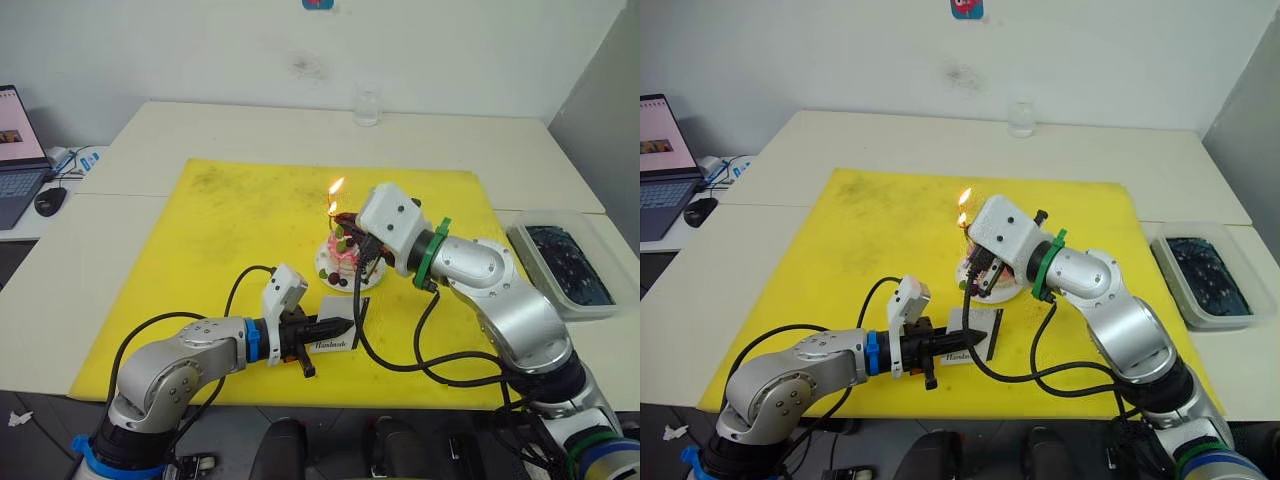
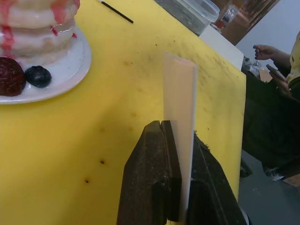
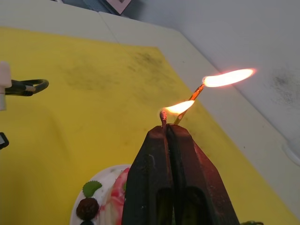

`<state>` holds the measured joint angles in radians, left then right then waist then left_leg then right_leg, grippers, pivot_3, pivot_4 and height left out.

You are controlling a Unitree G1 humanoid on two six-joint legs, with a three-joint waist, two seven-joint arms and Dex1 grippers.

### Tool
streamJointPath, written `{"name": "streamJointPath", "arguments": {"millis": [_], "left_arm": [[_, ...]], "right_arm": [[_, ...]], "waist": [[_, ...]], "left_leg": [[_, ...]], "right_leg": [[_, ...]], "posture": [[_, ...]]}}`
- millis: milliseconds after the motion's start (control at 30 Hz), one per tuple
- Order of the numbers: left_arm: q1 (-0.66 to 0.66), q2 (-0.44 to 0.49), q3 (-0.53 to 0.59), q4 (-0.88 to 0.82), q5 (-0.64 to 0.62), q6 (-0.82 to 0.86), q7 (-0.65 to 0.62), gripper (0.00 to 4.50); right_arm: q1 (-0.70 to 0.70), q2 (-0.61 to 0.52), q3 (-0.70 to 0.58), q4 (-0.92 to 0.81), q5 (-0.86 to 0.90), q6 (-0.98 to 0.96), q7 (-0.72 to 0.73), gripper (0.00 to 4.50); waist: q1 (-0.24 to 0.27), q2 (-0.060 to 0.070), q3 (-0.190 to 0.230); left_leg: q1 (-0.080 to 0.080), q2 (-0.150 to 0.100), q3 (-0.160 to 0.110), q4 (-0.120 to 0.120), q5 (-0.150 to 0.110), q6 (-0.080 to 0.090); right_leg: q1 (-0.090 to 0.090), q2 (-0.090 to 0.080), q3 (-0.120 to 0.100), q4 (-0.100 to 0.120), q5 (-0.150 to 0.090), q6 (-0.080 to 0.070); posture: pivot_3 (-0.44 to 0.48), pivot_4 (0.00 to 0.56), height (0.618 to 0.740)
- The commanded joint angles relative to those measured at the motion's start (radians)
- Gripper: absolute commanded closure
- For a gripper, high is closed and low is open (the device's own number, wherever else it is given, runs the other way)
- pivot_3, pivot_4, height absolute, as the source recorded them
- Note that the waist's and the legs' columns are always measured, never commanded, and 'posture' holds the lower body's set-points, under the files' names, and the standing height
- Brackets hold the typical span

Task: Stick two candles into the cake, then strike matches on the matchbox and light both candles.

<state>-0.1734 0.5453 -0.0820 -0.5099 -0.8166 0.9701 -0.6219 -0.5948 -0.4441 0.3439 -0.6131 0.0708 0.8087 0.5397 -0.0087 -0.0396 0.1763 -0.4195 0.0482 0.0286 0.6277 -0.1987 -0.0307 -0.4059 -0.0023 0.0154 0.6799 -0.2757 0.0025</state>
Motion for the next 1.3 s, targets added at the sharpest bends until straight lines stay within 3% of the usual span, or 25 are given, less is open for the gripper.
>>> {"name": "streamJointPath", "arguments": {"millis": [33,167,333,467,567,1067,1167,1300], "left_arm": [[-0.011,-0.007,0.001,-0.027,-0.005,-0.015,-0.004,4.5],[-0.011,-0.014,0.006,-0.021,-0.006,-0.014,0.004,4.5],[0.002,-0.013,0.007,-0.022,-0.009,-0.014,0.0,4.5],[0.004,-0.03,-0.003,-0.024,-0.012,-0.012,0.009,4.5],[0.004,-0.046,-0.014,-0.028,-0.011,-0.008,0.016,4.5],[0.02,-0.07,-0.01,-0.055,-0.024,-0.003,0.052,4.5],[0.03,-0.066,-0.005,-0.064,-0.025,-0.004,0.056,4.5],[0.04,-0.062,0.004,-0.072,-0.027,-0.005,0.063,4.5]], "right_arm": [[0.043,-0.04,-0.064,-0.115,0.044,0.022,0.033,4.49],[0.108,-0.088,-0.145,-0.2,0.1,0.069,0.058,4.49],[0.274,-0.222,-0.448,-0.286,0.174,0.21,0.108,4.49],[0.394,-0.296,-0.671,-0.217,0.178,0.23,0.114,4.49],[0.435,-0.304,-0.768,-0.118,0.163,0.21,0.083,4.49],[0.364,-0.272,-0.839,0.456,0.067,0.062,-0.176,4.49],[0.349,-0.254,-0.855,0.486,0.077,0.037,-0.206,3.8],[0.334,-0.23,-0.901,0.45,0.105,0.035,-0.233,2.37]], "waist": [[0.001,0.0,0.0],[0.0,0.0,0.0],[0.009,0.0,0.0],[0.006,0.0,0.0],[0.005,0.0,0.0],[0.001,0.0,0.0],[0.001,0.001,0.0],[0.001,0.002,0.0]], "left_leg": [[0.0,0.0,0.0,0.0,0.0,0.0],[0.0,0.0,0.0,0.0,0.0,0.0],[-0.001,-0.001,0.0,0.0,0.0,0.0],[-0.001,-0.001,0.001,0.0,0.0,0.0],[0.0,-0.001,0.0,0.0,0.0,0.0],[0.0,-0.002,0.001,0.0,0.0,0.0],[0.0,-0.002,0.001,0.0,0.0,0.0],[0.0,-0.002,0.001,0.0,0.0,0.0]], "right_leg": [[0.0,0.0,0.0,0.0,0.0,0.0],[0.0,0.0,0.0,0.0,0.0,0.0],[0.0,-0.001,-0.001,-0.001,0.0,0.0],[0.0,-0.002,0.0,-0.002,0.0,0.0],[0.0,-0.001,0.0,-0.001,0.0,0.0],[0.0,0.002,0.002,-0.001,0.0,0.0],[0.0,0.002,0.001,-0.001,0.0,0.0],[0.0,0.004,0.002,-0.001,0.0,0.0]], "posture": [[0.0,0.15,0.74],[0.0,0.15,0.74],[0.0,0.15,0.74],[0.0,0.15,0.74],[0.0,0.15,0.74],[0.0,0.15,0.74],[0.0,0.15,0.74],[0.0,0.15,0.74]]}}
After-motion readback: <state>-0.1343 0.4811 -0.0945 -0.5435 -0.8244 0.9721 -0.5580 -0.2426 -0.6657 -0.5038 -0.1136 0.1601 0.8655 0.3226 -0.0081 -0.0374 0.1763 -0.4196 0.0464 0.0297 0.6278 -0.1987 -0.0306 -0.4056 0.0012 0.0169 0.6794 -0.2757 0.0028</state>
